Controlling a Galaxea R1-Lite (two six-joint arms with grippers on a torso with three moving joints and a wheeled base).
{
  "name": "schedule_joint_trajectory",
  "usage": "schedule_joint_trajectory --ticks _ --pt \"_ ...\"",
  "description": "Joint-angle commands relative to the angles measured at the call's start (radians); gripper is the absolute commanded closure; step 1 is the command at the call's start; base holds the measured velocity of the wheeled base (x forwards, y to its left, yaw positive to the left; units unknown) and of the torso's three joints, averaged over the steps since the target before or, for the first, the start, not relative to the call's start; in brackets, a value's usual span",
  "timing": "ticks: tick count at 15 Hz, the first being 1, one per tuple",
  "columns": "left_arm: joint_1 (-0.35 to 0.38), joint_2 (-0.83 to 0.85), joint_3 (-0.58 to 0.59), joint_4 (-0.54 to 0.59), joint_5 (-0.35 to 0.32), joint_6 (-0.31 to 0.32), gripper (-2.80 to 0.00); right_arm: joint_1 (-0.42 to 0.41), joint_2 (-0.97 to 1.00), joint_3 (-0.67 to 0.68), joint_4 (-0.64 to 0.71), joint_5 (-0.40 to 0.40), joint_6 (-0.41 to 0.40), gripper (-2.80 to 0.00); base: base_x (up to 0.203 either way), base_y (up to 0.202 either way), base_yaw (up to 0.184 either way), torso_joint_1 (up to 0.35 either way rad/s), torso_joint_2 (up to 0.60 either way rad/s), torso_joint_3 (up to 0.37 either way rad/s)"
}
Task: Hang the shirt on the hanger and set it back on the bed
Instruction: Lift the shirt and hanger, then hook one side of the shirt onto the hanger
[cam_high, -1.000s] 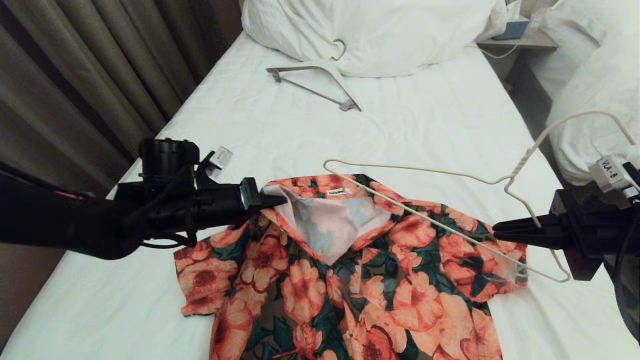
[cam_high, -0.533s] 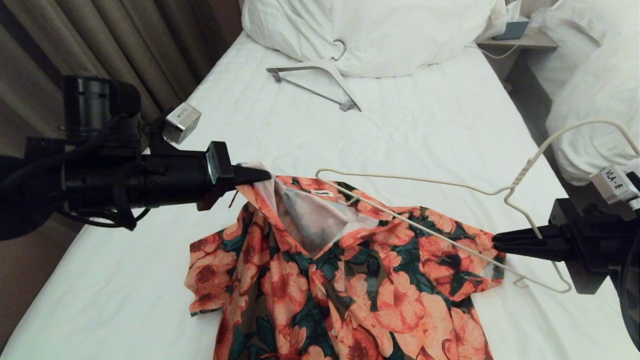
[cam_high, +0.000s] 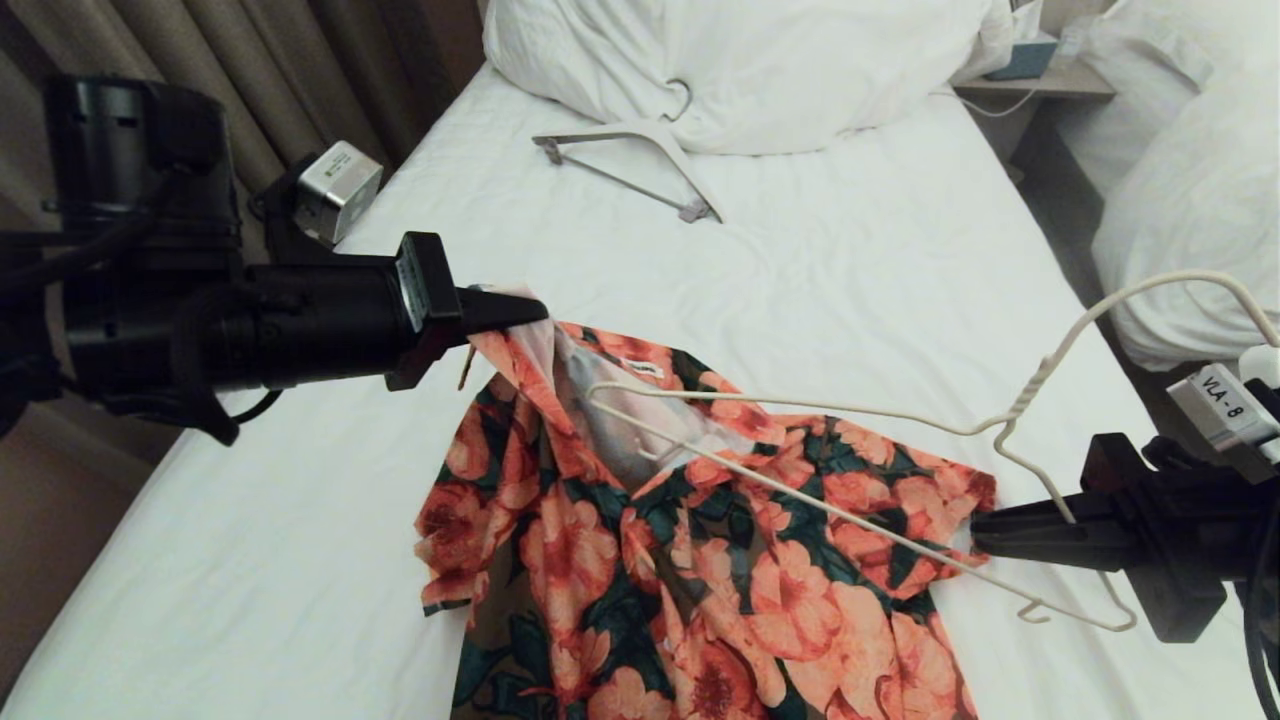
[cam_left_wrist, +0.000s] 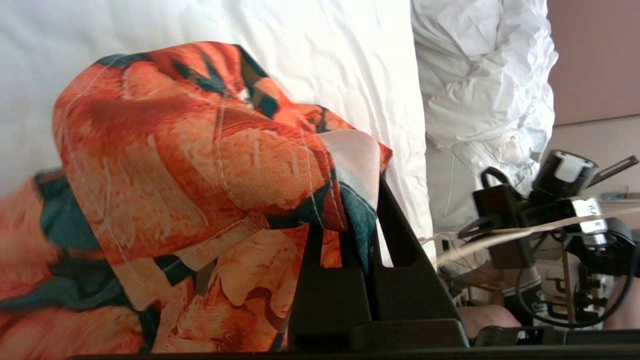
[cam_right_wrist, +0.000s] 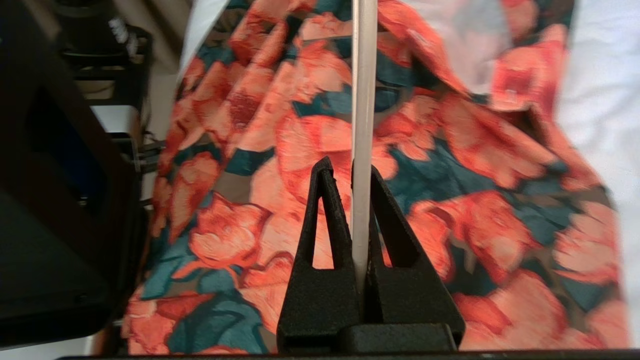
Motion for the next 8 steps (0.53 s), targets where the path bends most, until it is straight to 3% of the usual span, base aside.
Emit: schedule_joint_trajectory --ticks 1,3,8 --pt "-0.049 -0.017 -0.049 0.059 0.030 -0.004 0.00 0.018 0.020 -0.002 -0.002 0.006 -0.005 0.00 0.000 0.000 0.000 0.000 0.00 0.000" --pt "-0.108 -0.049 -0.069 0.131 0.071 -0.003 0.00 0.022 0.050 -0.030 -0.003 0.006 -0.005 0.00 0.000 0.000 0.000 0.000 0.00 0.000" --pt "-0.131 -0.061 -0.062 0.137 0.088 -0.001 0.00 0.025 0.105 -0.053 -0.036 0.006 -0.005 0.00 0.000 0.000 0.000 0.000 0.00 0.000"
